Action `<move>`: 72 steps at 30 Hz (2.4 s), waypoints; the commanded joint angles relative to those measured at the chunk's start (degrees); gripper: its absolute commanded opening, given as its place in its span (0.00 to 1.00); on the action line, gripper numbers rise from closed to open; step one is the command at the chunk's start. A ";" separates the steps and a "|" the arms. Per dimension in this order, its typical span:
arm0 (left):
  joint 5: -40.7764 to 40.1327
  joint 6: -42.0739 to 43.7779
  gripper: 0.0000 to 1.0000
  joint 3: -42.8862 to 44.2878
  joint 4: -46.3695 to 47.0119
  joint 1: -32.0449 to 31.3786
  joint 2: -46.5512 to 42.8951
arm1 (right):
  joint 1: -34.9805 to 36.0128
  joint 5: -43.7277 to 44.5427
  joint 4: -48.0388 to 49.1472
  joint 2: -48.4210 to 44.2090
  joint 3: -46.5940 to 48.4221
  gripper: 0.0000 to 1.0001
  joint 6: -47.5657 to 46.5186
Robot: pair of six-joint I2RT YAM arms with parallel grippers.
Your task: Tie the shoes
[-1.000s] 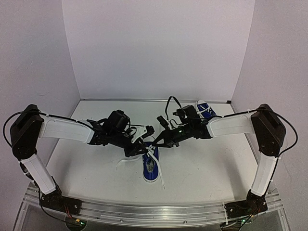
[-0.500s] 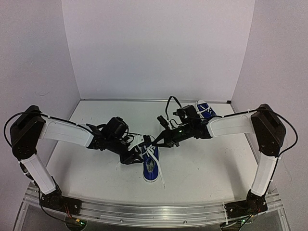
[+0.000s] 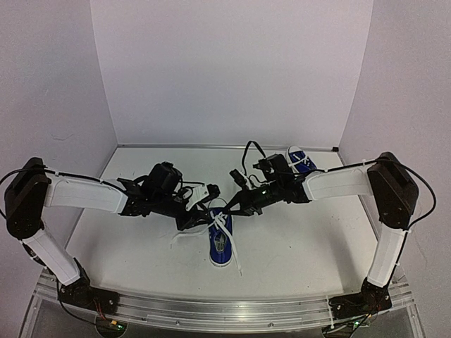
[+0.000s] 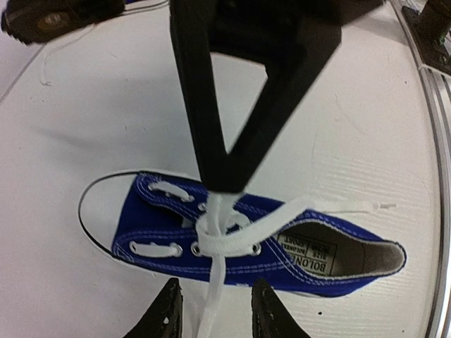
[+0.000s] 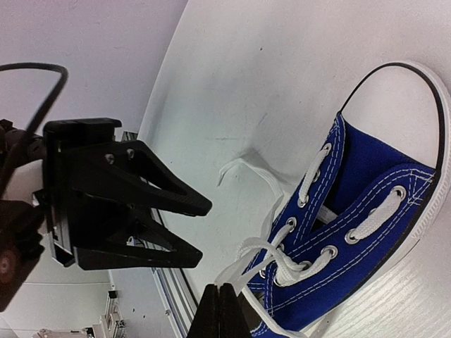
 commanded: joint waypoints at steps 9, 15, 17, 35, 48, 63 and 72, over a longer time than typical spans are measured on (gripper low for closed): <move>5.07 0.56 0.28 7.66 5.83 0.17 6.73 | 0.54 -0.58 1.41 -1.95 0.74 0.00 -0.20; 6.74 1.08 0.22 7.69 4.88 0.18 7.81 | 0.53 -0.54 1.49 -1.96 0.65 0.00 -0.15; 7.06 1.21 0.18 7.95 4.26 0.17 8.22 | 0.52 -0.61 1.49 -1.98 0.65 0.00 -0.17; 5.71 -1.72 0.00 5.90 4.92 0.18 0.47 | 0.56 1.35 1.31 -3.75 -4.17 0.45 -1.21; 3.60 -4.06 0.00 3.29 6.41 0.16 -0.01 | 1.96 1.52 1.01 -4.05 -9.07 0.44 -5.17; 2.23 -4.87 0.00 2.13 7.71 0.13 -0.84 | 3.70 6.87 -4.90 -0.39 -8.55 0.09 -10.59; -0.09 -5.69 0.00 -2.14 8.44 0.18 -4.08 | 3.42 11.13 -10.12 -1.15 -9.85 0.00 -10.50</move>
